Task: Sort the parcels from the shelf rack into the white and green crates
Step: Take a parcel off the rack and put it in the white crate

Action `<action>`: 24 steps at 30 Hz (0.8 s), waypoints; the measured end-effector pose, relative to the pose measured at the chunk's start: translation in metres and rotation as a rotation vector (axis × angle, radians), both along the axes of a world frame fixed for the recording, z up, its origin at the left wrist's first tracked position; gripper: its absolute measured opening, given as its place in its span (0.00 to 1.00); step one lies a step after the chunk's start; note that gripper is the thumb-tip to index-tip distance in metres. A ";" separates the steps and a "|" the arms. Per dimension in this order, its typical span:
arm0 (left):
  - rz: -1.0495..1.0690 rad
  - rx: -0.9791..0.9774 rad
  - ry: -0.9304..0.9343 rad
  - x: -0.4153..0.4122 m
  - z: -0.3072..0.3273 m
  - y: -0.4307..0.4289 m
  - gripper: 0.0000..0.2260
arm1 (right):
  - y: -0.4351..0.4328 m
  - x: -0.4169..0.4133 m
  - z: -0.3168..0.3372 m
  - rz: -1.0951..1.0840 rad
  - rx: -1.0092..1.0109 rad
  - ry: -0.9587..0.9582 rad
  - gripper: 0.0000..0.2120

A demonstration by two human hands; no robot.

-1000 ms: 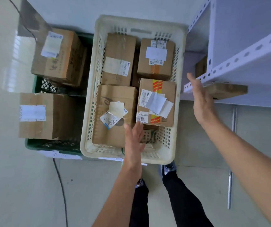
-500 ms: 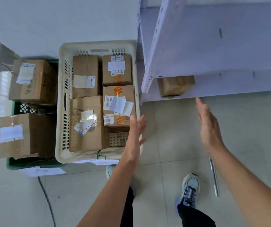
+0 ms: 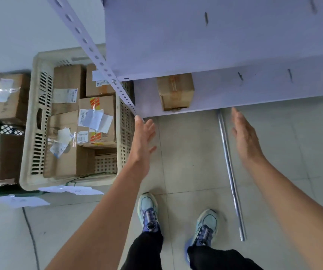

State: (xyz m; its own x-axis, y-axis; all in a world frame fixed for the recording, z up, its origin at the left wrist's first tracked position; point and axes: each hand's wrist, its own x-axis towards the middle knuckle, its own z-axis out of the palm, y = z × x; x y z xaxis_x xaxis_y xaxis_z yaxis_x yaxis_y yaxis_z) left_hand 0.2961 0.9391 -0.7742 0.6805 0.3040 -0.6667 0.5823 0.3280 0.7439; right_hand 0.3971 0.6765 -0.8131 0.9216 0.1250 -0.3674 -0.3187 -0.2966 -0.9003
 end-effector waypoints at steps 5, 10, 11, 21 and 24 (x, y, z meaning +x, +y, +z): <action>-0.014 0.060 -0.024 0.044 -0.029 0.005 0.37 | -0.002 0.045 -0.031 0.001 0.025 -0.015 0.46; -0.025 0.133 -0.057 0.110 -0.080 0.028 0.38 | 0.018 0.109 -0.078 0.035 0.045 -0.032 0.45; -0.012 0.141 -0.074 0.127 -0.095 0.034 0.38 | 0.025 0.127 -0.090 0.043 0.052 -0.038 0.43; 0.047 0.079 -0.114 0.243 -0.197 0.075 0.43 | 0.126 0.246 -0.181 0.117 0.150 0.122 0.35; 0.003 0.069 -0.160 0.255 -0.214 0.081 0.42 | 0.146 0.259 -0.192 0.165 0.193 0.137 0.29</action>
